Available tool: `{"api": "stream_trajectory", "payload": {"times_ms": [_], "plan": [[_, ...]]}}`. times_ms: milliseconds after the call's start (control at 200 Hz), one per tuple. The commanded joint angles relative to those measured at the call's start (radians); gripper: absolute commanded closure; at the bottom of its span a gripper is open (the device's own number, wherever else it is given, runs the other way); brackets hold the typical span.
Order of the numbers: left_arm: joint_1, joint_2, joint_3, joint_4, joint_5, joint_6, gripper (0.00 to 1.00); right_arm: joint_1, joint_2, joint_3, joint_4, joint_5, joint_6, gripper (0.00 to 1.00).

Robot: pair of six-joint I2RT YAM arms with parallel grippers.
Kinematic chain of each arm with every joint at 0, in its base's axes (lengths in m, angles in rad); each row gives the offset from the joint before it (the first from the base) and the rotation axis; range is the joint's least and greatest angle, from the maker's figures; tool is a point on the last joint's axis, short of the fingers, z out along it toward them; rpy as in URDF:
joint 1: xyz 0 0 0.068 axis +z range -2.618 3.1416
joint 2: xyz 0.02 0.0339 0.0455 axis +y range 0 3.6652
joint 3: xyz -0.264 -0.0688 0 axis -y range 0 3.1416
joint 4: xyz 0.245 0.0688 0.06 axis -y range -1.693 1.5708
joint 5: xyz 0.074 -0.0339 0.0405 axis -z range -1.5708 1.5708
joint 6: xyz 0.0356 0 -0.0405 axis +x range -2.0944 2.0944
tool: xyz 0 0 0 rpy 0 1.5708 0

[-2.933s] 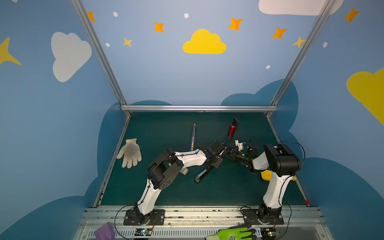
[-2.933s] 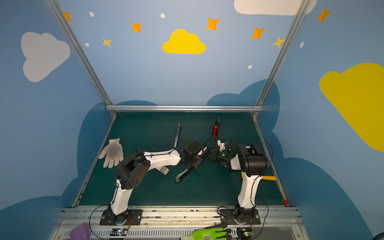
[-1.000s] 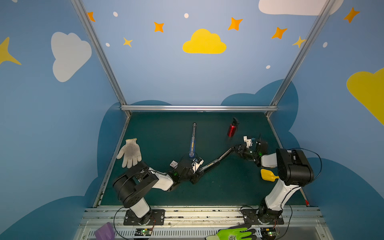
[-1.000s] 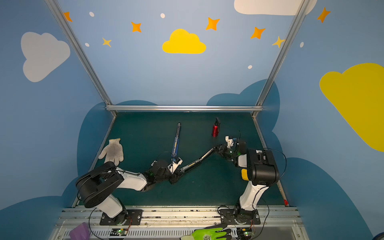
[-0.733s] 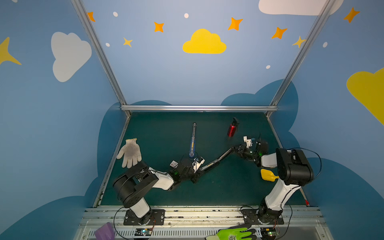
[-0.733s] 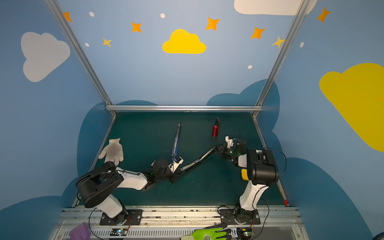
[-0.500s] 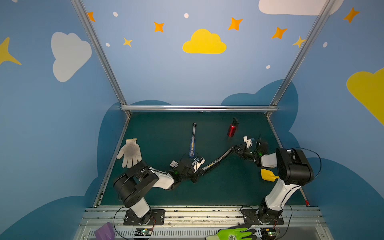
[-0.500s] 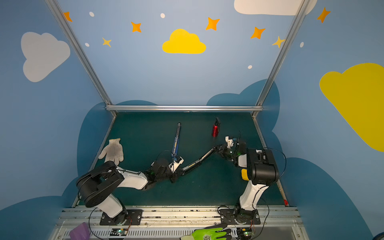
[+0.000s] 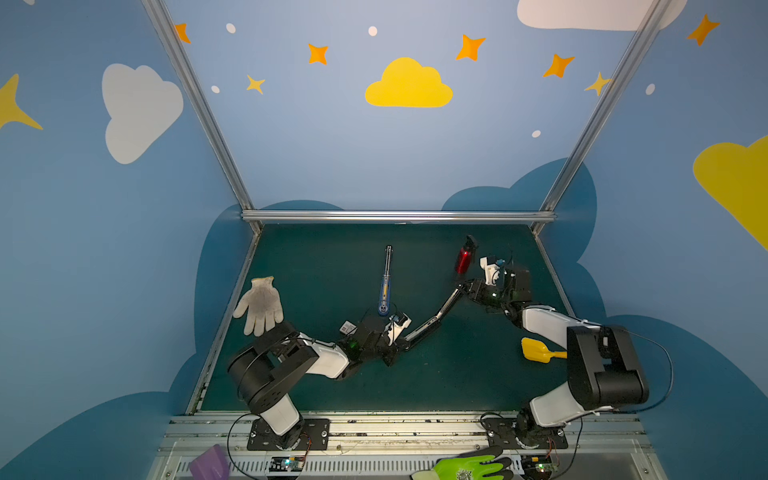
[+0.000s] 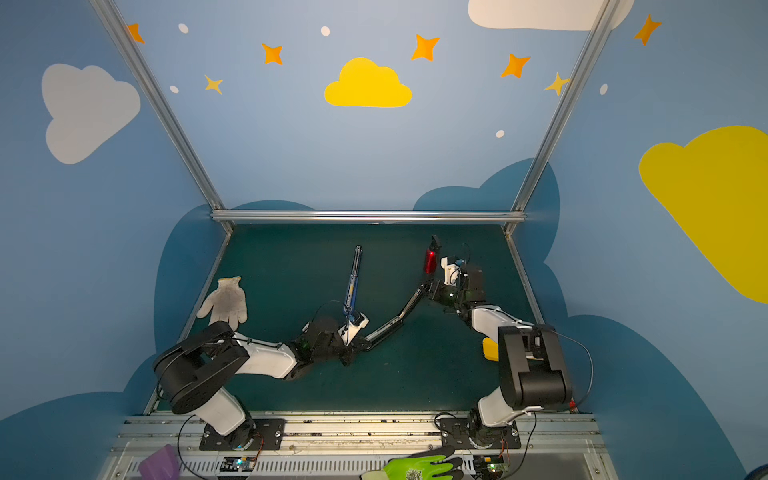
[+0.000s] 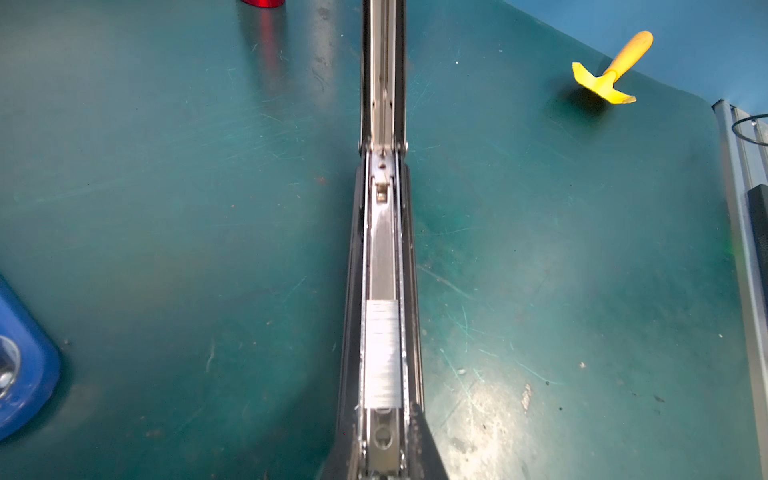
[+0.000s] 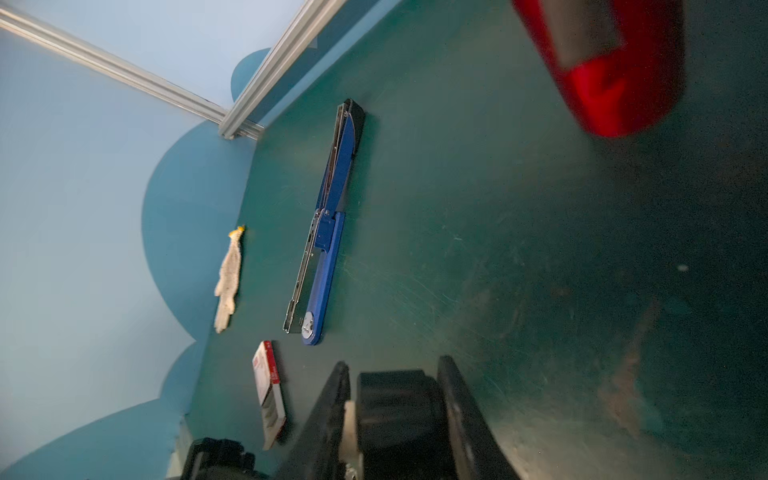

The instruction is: Load the staples into the stapler

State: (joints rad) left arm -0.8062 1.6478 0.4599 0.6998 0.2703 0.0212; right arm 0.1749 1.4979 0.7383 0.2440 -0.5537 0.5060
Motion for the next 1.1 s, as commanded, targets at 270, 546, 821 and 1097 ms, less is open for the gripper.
{"api": "stream_trajectory", "payload": {"times_ms": [270, 546, 821, 1097], "plan": [[-0.004, -0.021, 0.041, 0.075, 0.002, -0.013, 0.96, 0.306, -0.113, 0.123, -0.389, 0.362, -0.151, 0.88], [-0.005, -0.052, 0.04, 0.09, 0.003, -0.032, 0.96, 0.424, -0.123, 0.122, -0.403, 0.464, -0.159, 0.87], [-0.006, -0.109, 0.064, 0.043, -0.002, -0.023, 0.96, 0.452, -0.14, 0.104, -0.376, 0.479, -0.15, 0.87], [-0.017, -0.129, 0.086, -0.001, -0.012, -0.008, 0.96, 0.475, -0.151, 0.114, -0.377, 0.482, -0.157, 0.87]]}}
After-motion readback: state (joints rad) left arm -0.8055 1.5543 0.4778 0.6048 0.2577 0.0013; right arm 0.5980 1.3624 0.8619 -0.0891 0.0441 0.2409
